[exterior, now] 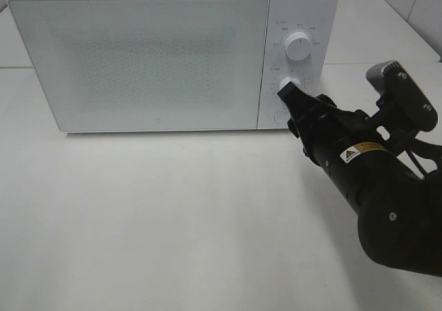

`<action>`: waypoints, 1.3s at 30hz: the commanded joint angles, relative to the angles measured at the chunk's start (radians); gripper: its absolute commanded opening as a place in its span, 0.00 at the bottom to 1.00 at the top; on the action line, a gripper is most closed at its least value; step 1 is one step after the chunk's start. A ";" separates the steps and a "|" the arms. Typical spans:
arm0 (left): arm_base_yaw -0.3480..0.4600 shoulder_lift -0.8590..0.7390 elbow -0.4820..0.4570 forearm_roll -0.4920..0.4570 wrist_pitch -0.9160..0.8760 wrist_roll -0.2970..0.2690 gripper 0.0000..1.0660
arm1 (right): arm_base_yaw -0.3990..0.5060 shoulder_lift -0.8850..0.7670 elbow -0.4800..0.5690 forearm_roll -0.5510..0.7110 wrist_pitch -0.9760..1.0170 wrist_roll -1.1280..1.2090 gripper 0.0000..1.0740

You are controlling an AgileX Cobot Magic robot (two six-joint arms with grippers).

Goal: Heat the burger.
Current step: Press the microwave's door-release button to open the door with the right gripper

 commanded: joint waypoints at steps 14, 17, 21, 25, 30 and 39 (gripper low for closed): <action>-0.006 -0.014 0.003 -0.008 0.003 -0.004 0.94 | 0.002 -0.002 0.002 -0.003 0.097 0.595 0.03; -0.006 -0.014 0.003 -0.008 0.003 -0.004 0.94 | 0.002 -0.002 0.002 0.001 0.101 0.626 0.00; -0.006 -0.014 0.003 -0.008 0.003 -0.004 0.94 | -0.005 -0.002 0.002 0.001 0.101 0.659 0.00; -0.006 -0.014 0.003 -0.008 0.003 -0.004 0.94 | -0.005 -0.002 0.000 0.027 0.105 0.656 0.00; -0.006 -0.014 0.003 -0.008 0.003 -0.004 0.94 | -0.030 0.043 -0.029 0.008 0.115 0.654 0.00; -0.006 -0.014 0.003 -0.008 0.003 -0.003 0.94 | -0.089 0.131 -0.113 -0.014 0.137 0.673 0.00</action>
